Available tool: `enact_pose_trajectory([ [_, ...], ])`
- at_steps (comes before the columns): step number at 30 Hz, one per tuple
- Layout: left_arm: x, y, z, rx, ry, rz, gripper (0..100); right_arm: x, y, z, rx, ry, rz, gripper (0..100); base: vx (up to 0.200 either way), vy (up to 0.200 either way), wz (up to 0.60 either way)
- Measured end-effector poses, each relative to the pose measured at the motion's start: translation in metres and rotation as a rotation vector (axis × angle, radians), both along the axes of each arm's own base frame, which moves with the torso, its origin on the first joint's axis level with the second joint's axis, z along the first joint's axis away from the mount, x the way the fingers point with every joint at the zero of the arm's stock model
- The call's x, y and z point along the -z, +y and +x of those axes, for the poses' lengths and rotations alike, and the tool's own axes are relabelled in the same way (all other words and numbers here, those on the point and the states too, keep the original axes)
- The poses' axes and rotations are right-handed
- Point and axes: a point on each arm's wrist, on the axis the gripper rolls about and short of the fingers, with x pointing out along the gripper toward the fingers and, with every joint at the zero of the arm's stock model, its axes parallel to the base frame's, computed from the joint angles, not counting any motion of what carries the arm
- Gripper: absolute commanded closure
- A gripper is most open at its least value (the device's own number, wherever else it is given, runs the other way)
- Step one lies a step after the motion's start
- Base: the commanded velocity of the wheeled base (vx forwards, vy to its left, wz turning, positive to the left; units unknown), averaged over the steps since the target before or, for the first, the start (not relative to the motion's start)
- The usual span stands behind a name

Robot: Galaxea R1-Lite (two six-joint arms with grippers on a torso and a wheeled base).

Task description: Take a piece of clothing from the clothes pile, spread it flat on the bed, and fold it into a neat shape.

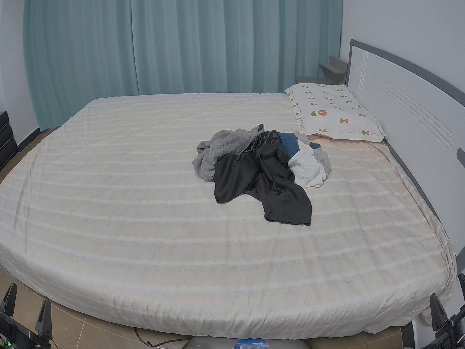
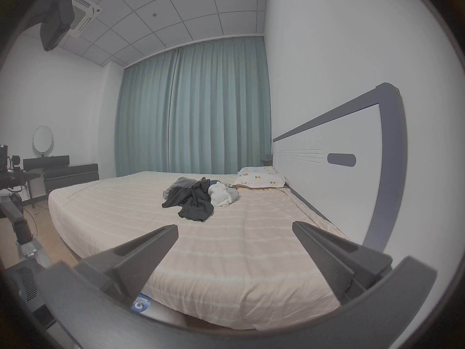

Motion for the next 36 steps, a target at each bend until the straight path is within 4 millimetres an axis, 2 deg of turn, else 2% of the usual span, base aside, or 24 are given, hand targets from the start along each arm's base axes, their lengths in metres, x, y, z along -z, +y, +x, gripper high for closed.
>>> enact_pose_trajectory([
  [4, 0.0, 0.0, 0.0, 0.0, 0.0, 0.0, 0, -0.002, 0.0, 0.001, -0.011, 0.004, 0.0, 0, 0.0, 0.0, 0.0],
  [9, 0.0, 0.0, 0.0, -0.001, 0.0, 0.0, 0, -0.027, 0.001, 0.0, -0.04, -0.024, -0.003, 0, 0.0, 0.0, 0.0],
  [15, 0.0, 0.0, 0.0, 0.0, 0.0, 0.0, 0, -0.051, 0.001, 0.02, -0.077, 0.067, -0.027, 0, 0.0, 0.0, 0.0],
  [21, 0.0, 0.0, 0.0, 0.0, 0.0, 0.0, 0, -0.066, 0.003, 0.059, -0.118, 0.181, -0.03, 0, 0.0, 0.0, 0.0],
  [27, 0.0, 0.0, 0.0, -0.001, 0.0, 0.0, 0, -0.074, 0.009, 0.108, -0.158, 0.317, 0.009, 0, 0.0, 0.0, 0.0],
  [36, 0.0, 0.0, 0.0, 0.0, 0.0, 0.0, 0, -0.075, 0.028, 0.201, -0.168, 0.455, 0.113, 0, 0.0, 0.0, 0.0],
])
